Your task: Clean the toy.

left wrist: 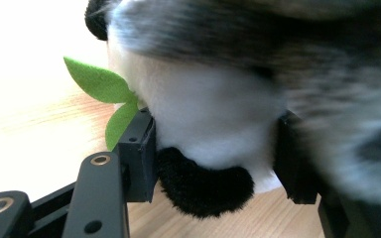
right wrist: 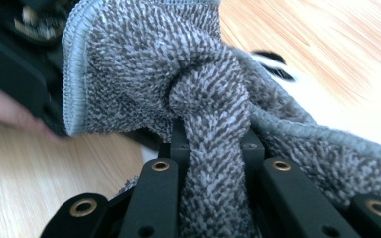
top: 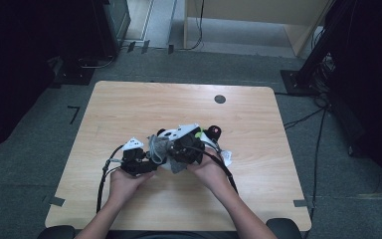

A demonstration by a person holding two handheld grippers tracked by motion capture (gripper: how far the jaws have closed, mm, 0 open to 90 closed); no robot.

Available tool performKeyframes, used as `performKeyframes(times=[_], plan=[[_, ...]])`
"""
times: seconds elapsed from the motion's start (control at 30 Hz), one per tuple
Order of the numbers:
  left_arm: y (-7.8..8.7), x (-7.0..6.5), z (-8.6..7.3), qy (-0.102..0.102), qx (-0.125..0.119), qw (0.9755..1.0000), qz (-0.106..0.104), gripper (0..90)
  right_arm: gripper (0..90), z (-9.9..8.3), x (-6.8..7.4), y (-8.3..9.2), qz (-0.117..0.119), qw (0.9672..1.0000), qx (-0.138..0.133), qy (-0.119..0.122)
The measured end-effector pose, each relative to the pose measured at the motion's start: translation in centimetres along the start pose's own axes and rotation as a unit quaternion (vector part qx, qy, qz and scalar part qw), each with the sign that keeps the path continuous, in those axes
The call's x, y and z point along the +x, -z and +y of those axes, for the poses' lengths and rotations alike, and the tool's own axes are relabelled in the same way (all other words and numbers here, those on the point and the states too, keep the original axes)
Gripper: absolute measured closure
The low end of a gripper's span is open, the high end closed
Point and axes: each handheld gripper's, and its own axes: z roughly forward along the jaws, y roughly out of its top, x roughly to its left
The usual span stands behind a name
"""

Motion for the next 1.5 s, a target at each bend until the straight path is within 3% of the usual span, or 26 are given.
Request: performKeyframes(times=[0.1, 0.2, 0.33, 0.43, 0.63, 0.87, 1.07, 1.2, 1.33, 1.43, 1.5], plan=[[-0.1, 0.4, 0.2, 0.01, -0.003, 0.9999, -0.004, 42.6, 77.7, -0.8, -0.6, 1.0, -0.019, 0.9998, 0.007, 0.005], [-0.1, 0.6, 0.5, 0.009, -0.003, 0.9999, -0.005, 42.8, 77.9, -1.7, -1.8, 2.1, -0.019, 0.9997, -0.003, -0.016], [-0.3, 0.8, 0.8, 0.006, -0.001, 1.0, -0.005, 43.0, 78.0, -2.6, -3.4, 3.8, -0.04, 0.9982, -0.014, -0.043], [-0.4, 0.8, 0.9, 0.002, -0.001, 1.0, -0.003, 43.0, 78.1, -3.3, -4.5, 4.3, -0.026, 0.9967, -0.025, -0.073], [-0.5, 1.0, 1.0, 0.007, 0.001, 0.9999, -0.01, 42.2, 78.0, -3.9, -5.4, 5.4, -0.037, 0.9953, -0.041, -0.08], [-0.5, 0.9, 0.8, 0.0, 0.008, 0.9999, -0.008, 41.3, 77.6, -5.3, -7.3, 9.1, -0.042, 0.9861, -0.099, -0.126], [-0.5, 0.8, 0.8, 0.001, 0.007, 0.9999, -0.008, 40.4, 77.0, -6.2, -6.5, 12.1, -0.041, 0.9825, -0.131, -0.126], [-0.5, 0.8, 0.8, 0.001, 0.007, 1.0, -0.007, 40.1, 76.7, -7.0, -5.1, 12.6, -0.036, 0.9838, -0.133, -0.115], [-0.5, 0.8, 0.8, 0.002, 0.01, 0.9999, -0.01, 39.9, 76.3, -7.5, -3.3, 11.5, -0.02, 0.9876, -0.121, -0.098], [-0.5, 0.8, 0.9, -0.007, 0.016, 0.9998, -0.012, 39.4, 74.8, -8.0, -2.3, 9.3, -0.014, 0.9944, -0.077, -0.07], [-0.5, 0.7, 0.8, -0.015, 0.018, 0.9997, -0.009, 39.1, 74.6, -8.5, -2.6, 8.6, 0.004, 0.9932, -0.084, -0.08]])
